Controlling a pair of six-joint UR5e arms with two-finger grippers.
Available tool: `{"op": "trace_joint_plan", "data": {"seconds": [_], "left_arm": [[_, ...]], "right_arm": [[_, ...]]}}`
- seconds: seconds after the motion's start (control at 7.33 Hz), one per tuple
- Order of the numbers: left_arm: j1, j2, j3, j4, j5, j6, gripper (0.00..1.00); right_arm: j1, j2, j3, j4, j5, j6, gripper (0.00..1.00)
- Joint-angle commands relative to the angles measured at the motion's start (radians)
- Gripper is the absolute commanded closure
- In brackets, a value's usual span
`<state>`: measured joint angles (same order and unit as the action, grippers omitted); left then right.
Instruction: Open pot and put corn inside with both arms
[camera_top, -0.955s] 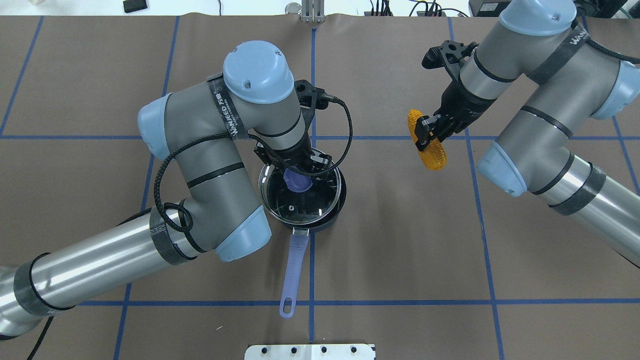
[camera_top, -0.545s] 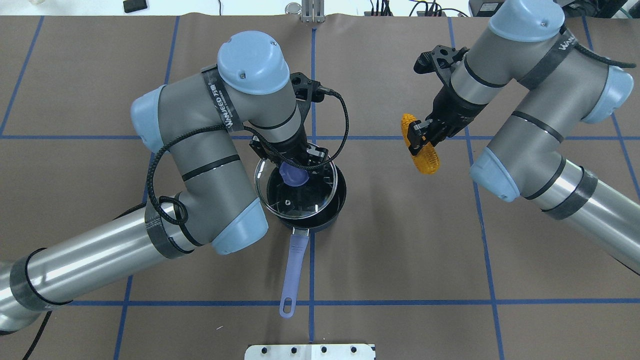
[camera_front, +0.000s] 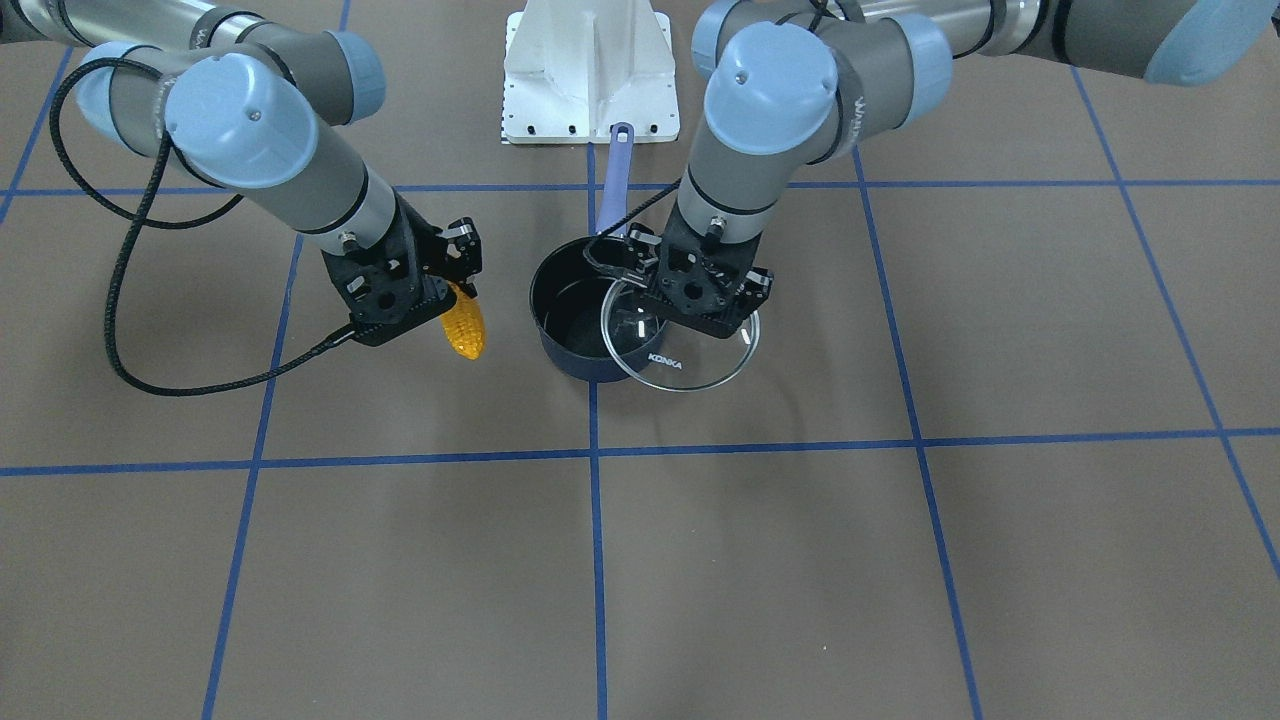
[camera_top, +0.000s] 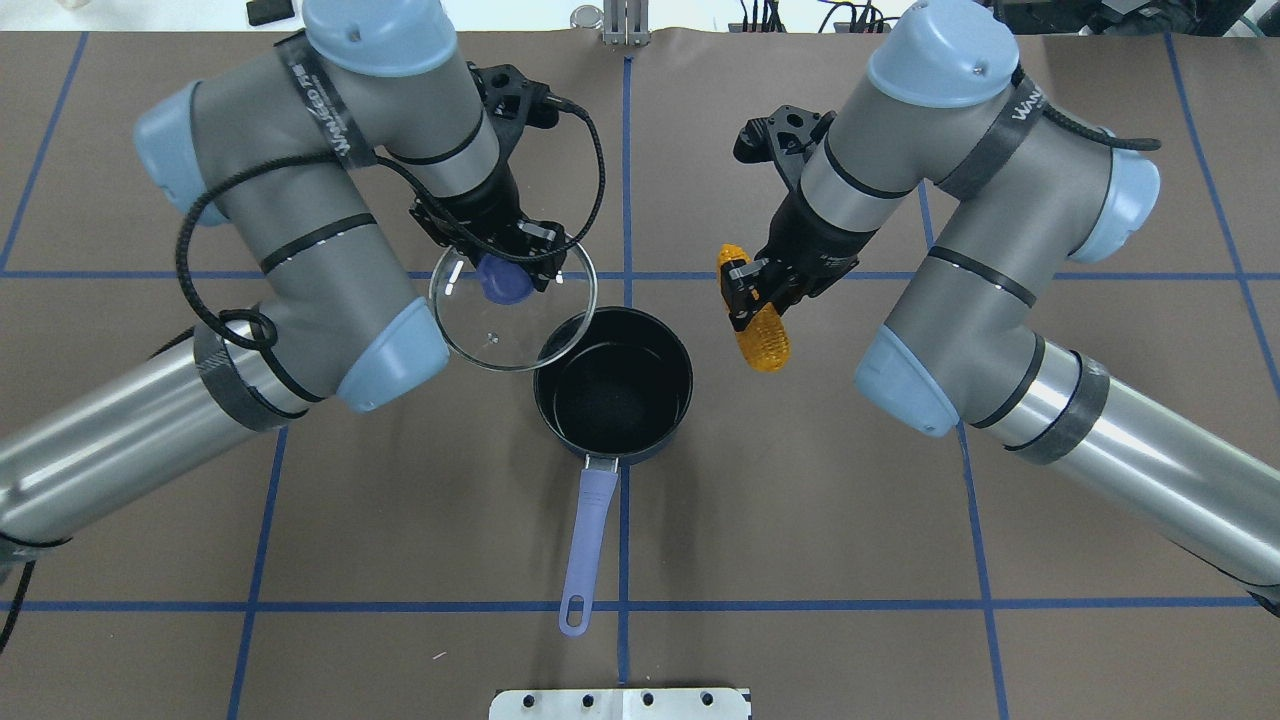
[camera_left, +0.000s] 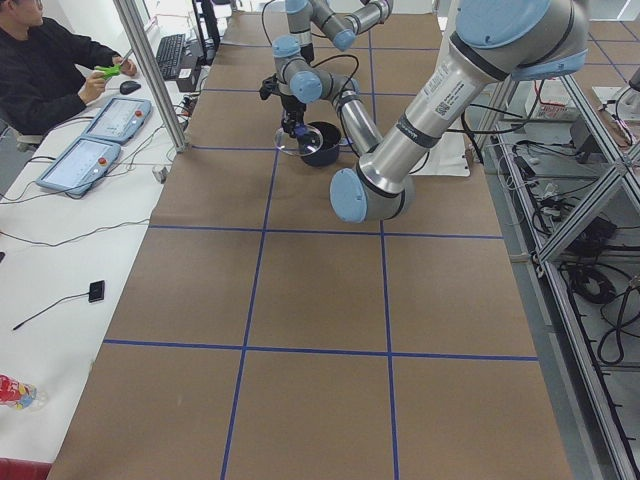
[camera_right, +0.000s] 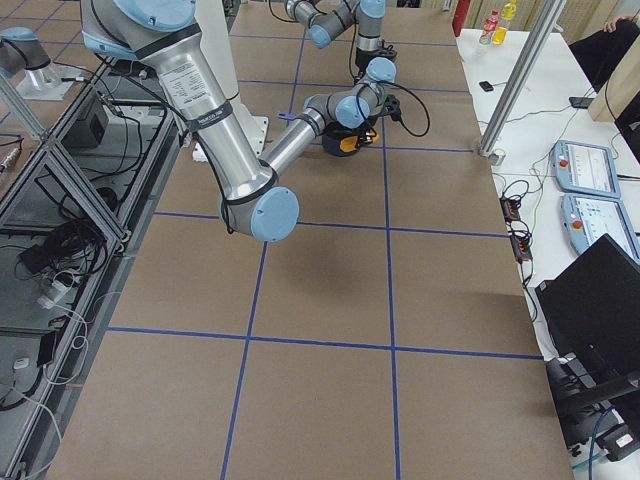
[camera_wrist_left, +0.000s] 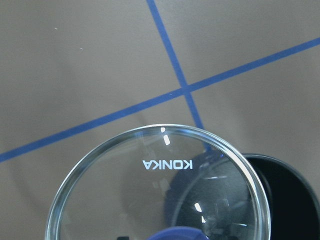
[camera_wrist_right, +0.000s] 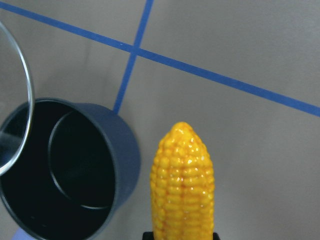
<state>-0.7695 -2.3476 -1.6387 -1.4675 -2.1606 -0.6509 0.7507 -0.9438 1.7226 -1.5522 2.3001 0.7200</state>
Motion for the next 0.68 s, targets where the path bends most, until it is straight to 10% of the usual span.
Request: {"op": "trace_joint_plan", "data": {"seconds": [0.0, 0.55], "left_arm": [[-0.092, 0.083, -0.016, -0.002, -0.060, 0.145, 0.44], [-0.227, 0.236, -0.012, -0.008, -0.116, 0.446, 0.44]], "right_arm": [[-0.060, 0.051, -0.006, -0.003, -0.043, 0.019, 0.64], [-0.154, 0.144, -0.075, -0.008, -0.148, 0.021, 0.63]]}}
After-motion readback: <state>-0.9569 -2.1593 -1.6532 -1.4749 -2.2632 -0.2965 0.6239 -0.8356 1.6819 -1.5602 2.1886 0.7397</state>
